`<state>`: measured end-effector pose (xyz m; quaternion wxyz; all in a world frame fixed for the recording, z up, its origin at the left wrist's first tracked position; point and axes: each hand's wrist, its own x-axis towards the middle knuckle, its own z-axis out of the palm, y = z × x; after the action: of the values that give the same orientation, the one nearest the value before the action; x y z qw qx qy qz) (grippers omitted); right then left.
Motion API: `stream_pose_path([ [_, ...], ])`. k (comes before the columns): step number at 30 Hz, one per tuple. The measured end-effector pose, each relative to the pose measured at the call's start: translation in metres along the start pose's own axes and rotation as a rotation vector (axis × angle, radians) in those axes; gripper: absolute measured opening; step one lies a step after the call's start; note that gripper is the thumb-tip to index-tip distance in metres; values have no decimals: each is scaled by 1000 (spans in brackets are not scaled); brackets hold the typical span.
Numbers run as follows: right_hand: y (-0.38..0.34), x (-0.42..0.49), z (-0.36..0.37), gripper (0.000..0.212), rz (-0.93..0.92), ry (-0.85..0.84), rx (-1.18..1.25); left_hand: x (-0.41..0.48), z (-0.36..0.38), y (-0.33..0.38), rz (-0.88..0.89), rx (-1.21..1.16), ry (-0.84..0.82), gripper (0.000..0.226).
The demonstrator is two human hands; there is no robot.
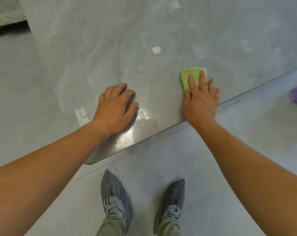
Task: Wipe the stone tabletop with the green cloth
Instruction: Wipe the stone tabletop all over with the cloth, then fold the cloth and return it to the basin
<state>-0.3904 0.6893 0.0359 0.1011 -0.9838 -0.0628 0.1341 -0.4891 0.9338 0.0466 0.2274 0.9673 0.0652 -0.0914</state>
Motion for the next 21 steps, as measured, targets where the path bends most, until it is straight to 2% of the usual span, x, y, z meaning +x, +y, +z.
stream_pose_path([
  [2, 11, -2, -12, 55, -41, 32, 108, 14, 1, 21, 27, -55, -14, 46],
  [3, 17, -6, -17, 55, -20, 99, 188, 22, 3, 33, 40, -90, -26, 46],
  [5, 31, -19, -23, 54, 125, 255, 351, 41, 6, 58, 51, -180, -42, 50],
  [6, 37, -26, -24, 54, 241, 274, 434, 52, 8, 71, 52, -225, -54, 52],
  [8, 43, -35, -24, 58, 507, 168, 632, 77, 13, 97, 65, -283, -102, 56],
  [10, 44, -39, -20, 60, 681, 16, 824, 101, 17, 120, 70, -291, -161, 60],
  [13, 45, -33, -14, 62, 761, -109, 1032, 130, 21, 142, 51, -186, -218, 66],
  [17, 63, -24, -18, 48, 823, -209, 1340, 154, 22, 173, -99, -46, -268, 47],
  [19, 80, -23, -23, 38, 828, -239, 1461, 158, 21, 189, -179, -125, -298, 39],
  [21, 106, -23, -35, 36, 838, -230, 1568, 157, 20, 211, -247, -306, -317, 41],
])
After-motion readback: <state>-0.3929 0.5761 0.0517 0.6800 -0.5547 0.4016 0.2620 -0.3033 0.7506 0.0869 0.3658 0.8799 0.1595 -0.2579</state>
